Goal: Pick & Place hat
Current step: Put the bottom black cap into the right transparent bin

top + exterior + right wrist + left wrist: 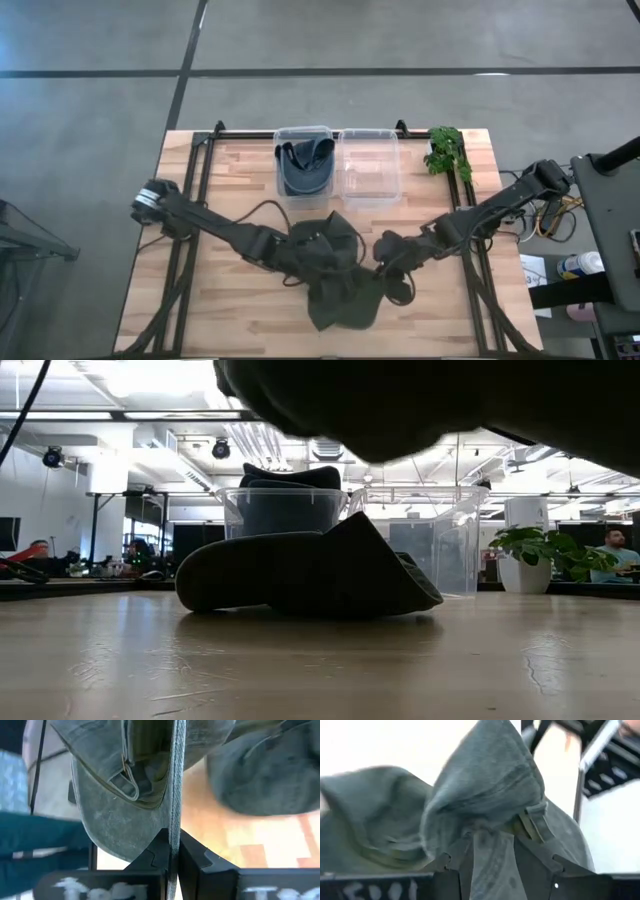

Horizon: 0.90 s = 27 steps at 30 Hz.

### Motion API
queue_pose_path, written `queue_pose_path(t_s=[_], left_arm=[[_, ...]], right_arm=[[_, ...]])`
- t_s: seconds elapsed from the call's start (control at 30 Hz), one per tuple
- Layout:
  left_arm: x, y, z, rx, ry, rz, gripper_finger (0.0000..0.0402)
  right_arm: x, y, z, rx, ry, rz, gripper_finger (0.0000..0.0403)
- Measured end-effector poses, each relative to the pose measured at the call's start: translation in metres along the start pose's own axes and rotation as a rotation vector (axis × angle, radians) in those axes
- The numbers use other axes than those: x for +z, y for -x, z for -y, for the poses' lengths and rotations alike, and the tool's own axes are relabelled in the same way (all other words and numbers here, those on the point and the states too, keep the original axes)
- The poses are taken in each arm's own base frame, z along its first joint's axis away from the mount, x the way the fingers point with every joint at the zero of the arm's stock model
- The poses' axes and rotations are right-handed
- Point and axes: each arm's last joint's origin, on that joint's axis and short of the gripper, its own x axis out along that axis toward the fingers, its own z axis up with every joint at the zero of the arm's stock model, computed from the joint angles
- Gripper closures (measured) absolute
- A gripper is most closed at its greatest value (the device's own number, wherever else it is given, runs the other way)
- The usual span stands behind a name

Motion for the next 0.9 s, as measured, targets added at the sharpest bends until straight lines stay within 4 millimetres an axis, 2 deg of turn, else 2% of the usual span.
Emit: queue_pose_path(t_s=[0.2,0.4,0.57,0.67,0.77,0.9], left_arm=[[0.017,0.048,-0.006,0.074,0.033,0.204,0.0268],[0.024,0.079,-0.012,0.116,0.056,0.311,0.0268],[0.025,0.085,-0.013,0.124,0.054,0.323,0.0268],[0.025,0.085,-0.013,0.126,0.047,0.322,0.0268],[0.025,0.084,-0.013,0.126,0.046,0.321,0.0268],[0.025,0.083,-0.014,0.131,0.047,0.321,0.0268]], right_arm=[[-0.004,0.024,0.004,-0.057,-0.148,0.082,0.0390],[-0.010,0.052,0.011,-0.159,-0.423,0.244,0.0390],[-0.010,0.084,0.019,-0.206,-0.613,0.457,0.0390],[-0.010,0.104,0.033,-0.252,-0.702,0.563,0.0390],[-0.009,0.119,0.051,-0.311,-0.760,0.588,0.0390],[0.000,0.126,0.077,-0.343,-0.808,0.549,0.0390]])
